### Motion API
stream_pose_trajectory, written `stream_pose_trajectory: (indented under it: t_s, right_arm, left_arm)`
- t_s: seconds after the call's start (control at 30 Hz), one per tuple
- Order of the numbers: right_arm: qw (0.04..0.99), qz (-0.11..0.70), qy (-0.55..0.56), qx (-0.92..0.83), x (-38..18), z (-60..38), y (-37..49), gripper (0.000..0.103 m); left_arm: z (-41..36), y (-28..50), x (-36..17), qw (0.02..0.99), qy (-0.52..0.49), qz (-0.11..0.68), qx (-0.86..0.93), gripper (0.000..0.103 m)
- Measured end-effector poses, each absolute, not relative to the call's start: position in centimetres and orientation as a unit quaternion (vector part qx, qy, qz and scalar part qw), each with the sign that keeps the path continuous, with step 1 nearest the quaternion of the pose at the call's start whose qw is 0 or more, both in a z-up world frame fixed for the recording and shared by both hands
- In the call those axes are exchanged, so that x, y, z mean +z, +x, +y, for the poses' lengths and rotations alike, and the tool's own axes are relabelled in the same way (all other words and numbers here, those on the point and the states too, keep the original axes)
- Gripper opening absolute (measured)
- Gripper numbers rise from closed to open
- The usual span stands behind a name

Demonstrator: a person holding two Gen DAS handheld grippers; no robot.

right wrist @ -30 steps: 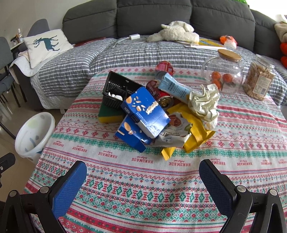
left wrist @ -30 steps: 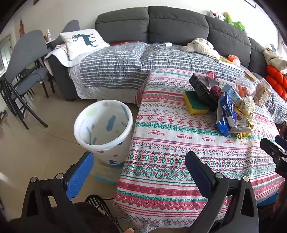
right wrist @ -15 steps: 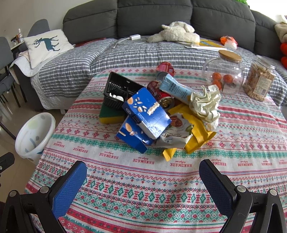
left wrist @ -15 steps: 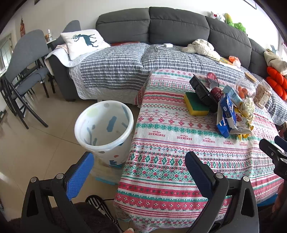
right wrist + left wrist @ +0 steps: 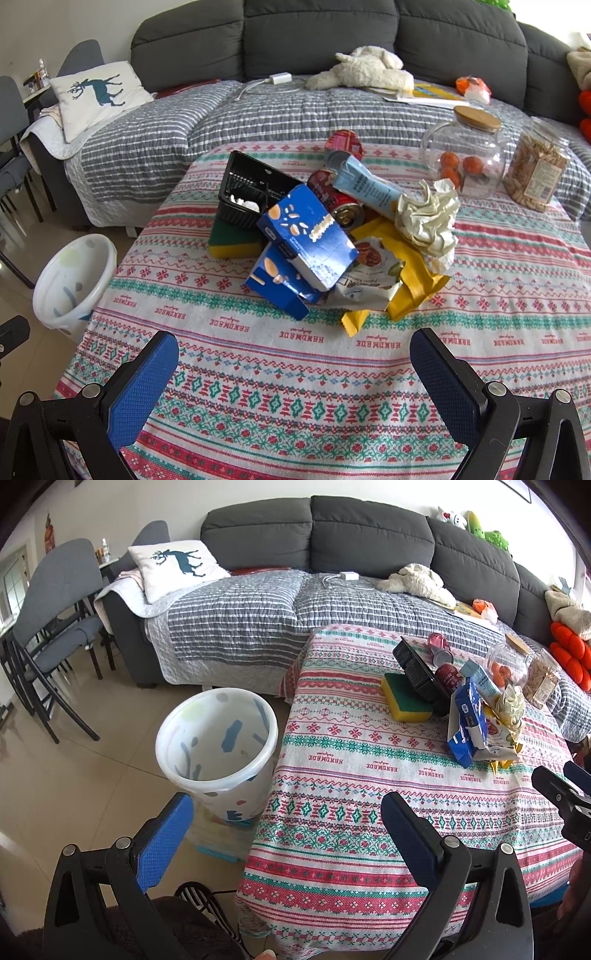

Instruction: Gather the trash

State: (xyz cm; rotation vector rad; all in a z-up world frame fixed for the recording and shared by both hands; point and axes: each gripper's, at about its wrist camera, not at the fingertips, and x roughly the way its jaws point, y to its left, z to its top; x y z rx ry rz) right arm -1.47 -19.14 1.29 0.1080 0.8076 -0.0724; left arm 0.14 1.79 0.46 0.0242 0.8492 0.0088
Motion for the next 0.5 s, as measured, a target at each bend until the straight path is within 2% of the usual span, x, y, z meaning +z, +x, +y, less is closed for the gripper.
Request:
stream_pose_trajectory:
  t_s: [0.5]
  right_arm:
    - [0.918, 0.392, 0.055, -0.036, 1.42, -19.0, -1.47, 0.103]
  left_arm:
    - [1.83, 0.14, 0.54, 0.911, 0.012, 0.412, 0.009, 0.102]
